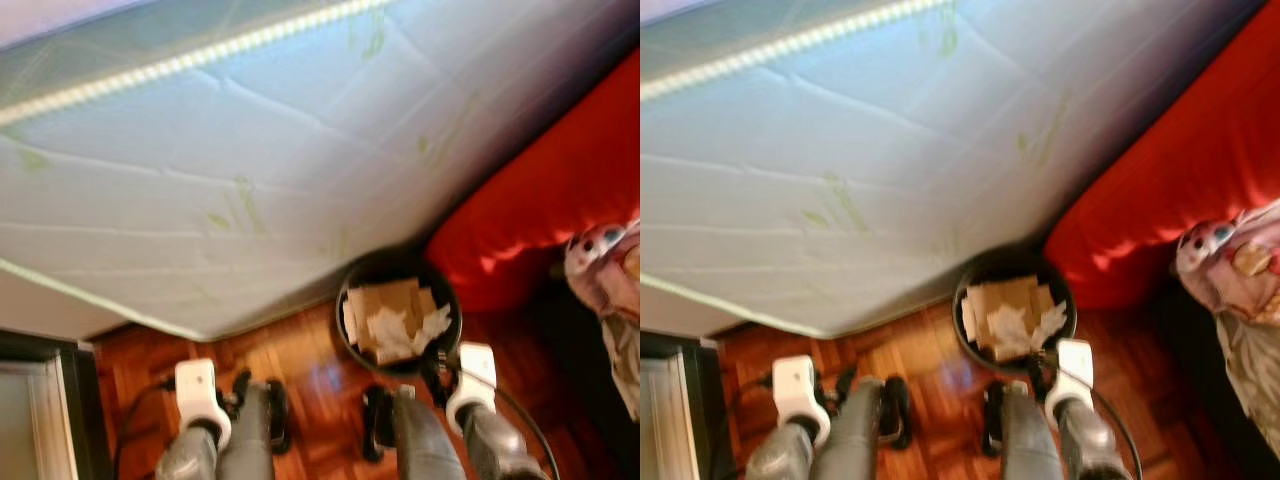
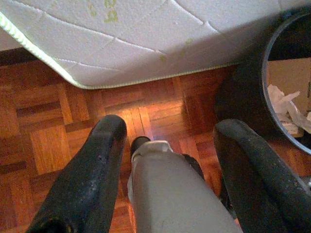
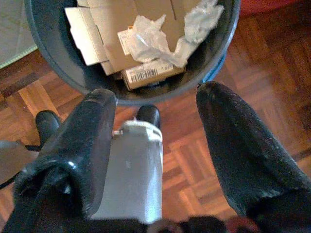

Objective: Clean up the room

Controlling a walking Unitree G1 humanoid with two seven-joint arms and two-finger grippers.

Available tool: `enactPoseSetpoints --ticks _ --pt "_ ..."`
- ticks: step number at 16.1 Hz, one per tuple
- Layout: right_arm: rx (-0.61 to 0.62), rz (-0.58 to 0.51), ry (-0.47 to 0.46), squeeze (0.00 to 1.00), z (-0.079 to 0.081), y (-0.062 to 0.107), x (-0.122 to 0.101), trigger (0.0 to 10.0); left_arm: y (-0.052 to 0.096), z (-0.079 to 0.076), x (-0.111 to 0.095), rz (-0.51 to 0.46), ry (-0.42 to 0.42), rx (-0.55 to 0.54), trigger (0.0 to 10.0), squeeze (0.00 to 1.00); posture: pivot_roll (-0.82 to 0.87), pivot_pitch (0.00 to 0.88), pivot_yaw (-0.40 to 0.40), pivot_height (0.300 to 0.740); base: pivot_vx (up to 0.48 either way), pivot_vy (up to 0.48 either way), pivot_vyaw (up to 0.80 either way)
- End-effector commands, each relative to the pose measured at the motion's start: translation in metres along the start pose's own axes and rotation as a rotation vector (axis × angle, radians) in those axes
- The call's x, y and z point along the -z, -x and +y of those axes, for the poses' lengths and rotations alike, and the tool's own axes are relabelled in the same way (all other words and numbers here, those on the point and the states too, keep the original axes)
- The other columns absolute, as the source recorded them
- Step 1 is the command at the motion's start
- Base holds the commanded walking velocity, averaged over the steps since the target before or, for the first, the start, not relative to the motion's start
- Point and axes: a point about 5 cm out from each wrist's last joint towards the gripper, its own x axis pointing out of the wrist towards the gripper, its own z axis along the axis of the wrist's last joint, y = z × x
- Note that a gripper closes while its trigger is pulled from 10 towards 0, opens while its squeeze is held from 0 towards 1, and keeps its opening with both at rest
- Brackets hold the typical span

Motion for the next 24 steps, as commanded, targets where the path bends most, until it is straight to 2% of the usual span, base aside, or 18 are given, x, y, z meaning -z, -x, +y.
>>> enactPoseSetpoints --ticks 1,3,6,9,12,15,18,21,22,24 --pt "-0.003 0.066 -0.013 0.0 0.0 0.007 0.024 10.0 0.009 0.012 0.03 0.128 -0.006 -0.043 10.0 0.0 0.01 0.185 0.006 0.71 0.0 0.0 0.0" --pt "0.006 0.106 -0.023 0.0 -0.001 0.012 0.038 10.0 0.006 0.011 0.04 0.206 -0.006 -0.056 10.0 0.0 -0.02 0.104 0.01 0.735 0.0 0.0 0.0" --pt "0.037 0.129 -0.043 0.0 -0.001 0.013 0.042 10.0 -0.001 0.009 0.042 0.266 -0.013 -0.061 10.0 0.0 -0.05 0.009 0.02 0.74 0.0 0.0 0.0" --pt "0.034 0.103 -0.05 0.0 0.005 0.005 0.026 10.0 -0.012 0.008 0.03 0.276 -0.031 -0.056 10.0 0.0 -0.07 0.0 0.035 0.74 0.0 0.0 0.0" --pt "0.023 0.125 -0.022 0.0 0.008 0.005 0.027 10.0 -0.013 0.01 0.03 0.298 -0.046 -0.056 10.0 0.0 -0.08 0.0 0.033 0.74 0.0 0.0 0.0" --pt "0.037 0.166 0.003 0.0 0.001 0.009 0.036 10.0 -0.005 0.02 0.04 0.351 -0.059 -0.063 10.0 0.0 -0.1 0.0 0.028 0.74 0.0 0.0 0.0" --pt "0.065 0.222 0.022 0.0 -0.013 0.018 0.052 10.0 0.004 0.032 0.049 0.372 -0.008 -0.115 10.0 0.0 -0.09 0.0 0.014 0.74 0.0 0.0 0.0" --pt "0.094 0.267 0.021 0.0 -0.024 0.027 0.066 10.0 0.018 0.036 0.066 0.416 0.017 -0.14 10.0 0.0 -0.06 0.0 -0.02 0.74 0.0 0.0 0.0" --pt "0.093 0.291 0.021 0.0 -0.027 0.031 0.073 10.0 0.025 0.039 0.074 0.436 0.035 -0.158 10.0 0.0 -0.05 0.0 -0.03 0.74 0.0 0.0 -0.76" --pt "0.093 0.307 0.034 0.0 -0.027 0.033 0.077 10.0 0.031 0.044 0.079 0.455 0.039 -0.17 10.0 0.0 -0.06 0.0 -0.023 0.74 0.0 0.0 -0.75"
